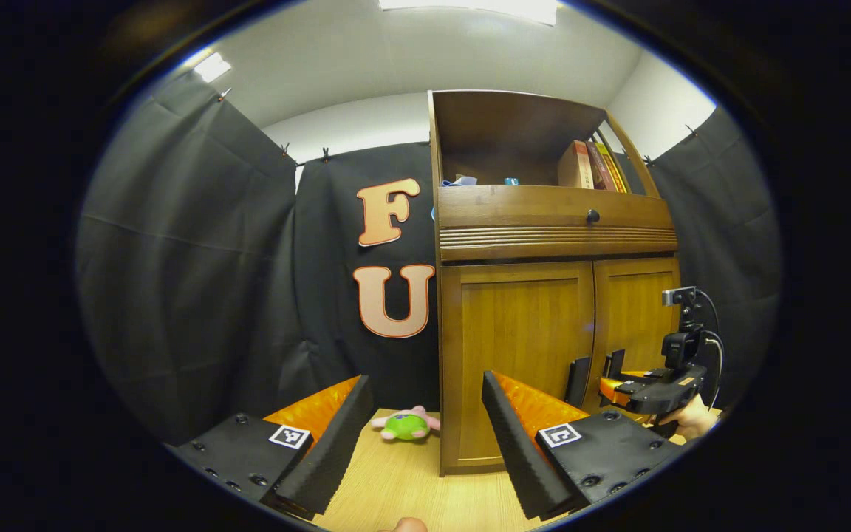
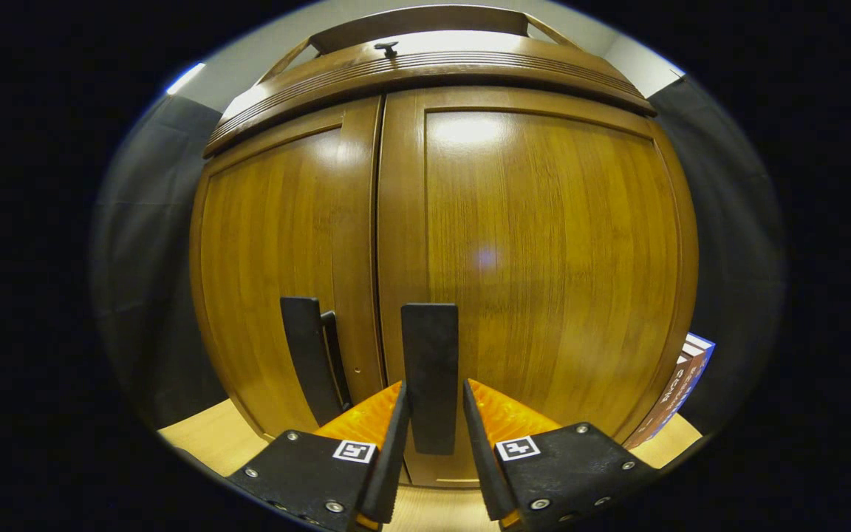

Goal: Open the right door of the double-door shoe cabinet with the right hand, and open the left door with the left hand.

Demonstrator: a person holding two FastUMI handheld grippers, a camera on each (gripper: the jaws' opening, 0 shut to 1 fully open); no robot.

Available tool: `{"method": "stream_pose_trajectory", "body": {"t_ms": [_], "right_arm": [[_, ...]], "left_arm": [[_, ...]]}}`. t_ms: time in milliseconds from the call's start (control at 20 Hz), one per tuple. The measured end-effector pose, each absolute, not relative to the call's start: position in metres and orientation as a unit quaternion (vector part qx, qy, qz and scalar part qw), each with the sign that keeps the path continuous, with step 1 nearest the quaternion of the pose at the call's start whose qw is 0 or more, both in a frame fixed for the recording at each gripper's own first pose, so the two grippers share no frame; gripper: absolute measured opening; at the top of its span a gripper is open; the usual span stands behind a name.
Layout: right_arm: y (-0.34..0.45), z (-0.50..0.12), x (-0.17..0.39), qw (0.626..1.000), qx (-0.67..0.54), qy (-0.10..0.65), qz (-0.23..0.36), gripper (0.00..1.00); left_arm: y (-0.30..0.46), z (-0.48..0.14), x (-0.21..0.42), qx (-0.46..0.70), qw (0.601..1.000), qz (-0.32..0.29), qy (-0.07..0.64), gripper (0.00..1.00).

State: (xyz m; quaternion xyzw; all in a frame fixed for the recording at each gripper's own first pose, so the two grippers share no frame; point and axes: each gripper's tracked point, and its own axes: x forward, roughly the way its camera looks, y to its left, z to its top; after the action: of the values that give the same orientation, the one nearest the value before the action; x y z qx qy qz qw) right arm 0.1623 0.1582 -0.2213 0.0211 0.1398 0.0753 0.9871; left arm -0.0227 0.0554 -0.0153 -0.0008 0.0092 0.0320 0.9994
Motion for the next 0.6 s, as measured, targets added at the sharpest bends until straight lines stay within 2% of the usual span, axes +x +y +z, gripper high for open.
{"method": "stream_pose_trajectory", "body": {"t_ms": [50,150,200,250,550,600], "right_arm": [[0.158,-0.224,0.163,0.986,0.028,0.145,0.074,0.41],[0.159,-0.224,0.163,0.986,0.034,0.143,0.082,0.37],[0.160,-0.222,0.163,0.986,0.036,0.140,0.086,0.27],[0.161,-0.223,0.163,0.986,0.034,0.136,0.090,0.36],[0.160,-0.219,0.156,0.987,0.029,0.115,0.113,0.32],[0.160,-0.218,0.151,0.986,0.032,0.116,0.118,0.24]], "left_arm": [[0.056,-0.016,-0.023,-0.001,0.999,0.033,0.010,0.96],[0.056,-0.016,-0.023,-0.003,0.999,0.035,0.011,0.95],[0.056,-0.016,-0.023,-0.005,0.999,0.035,0.011,0.95],[0.056,-0.017,-0.023,-0.007,0.999,0.037,0.011,0.95],[0.056,-0.017,-0.023,-0.010,0.999,0.039,0.012,0.95],[0.056,-0.017,-0.023,-0.009,0.999,0.039,0.011,0.96]]}}
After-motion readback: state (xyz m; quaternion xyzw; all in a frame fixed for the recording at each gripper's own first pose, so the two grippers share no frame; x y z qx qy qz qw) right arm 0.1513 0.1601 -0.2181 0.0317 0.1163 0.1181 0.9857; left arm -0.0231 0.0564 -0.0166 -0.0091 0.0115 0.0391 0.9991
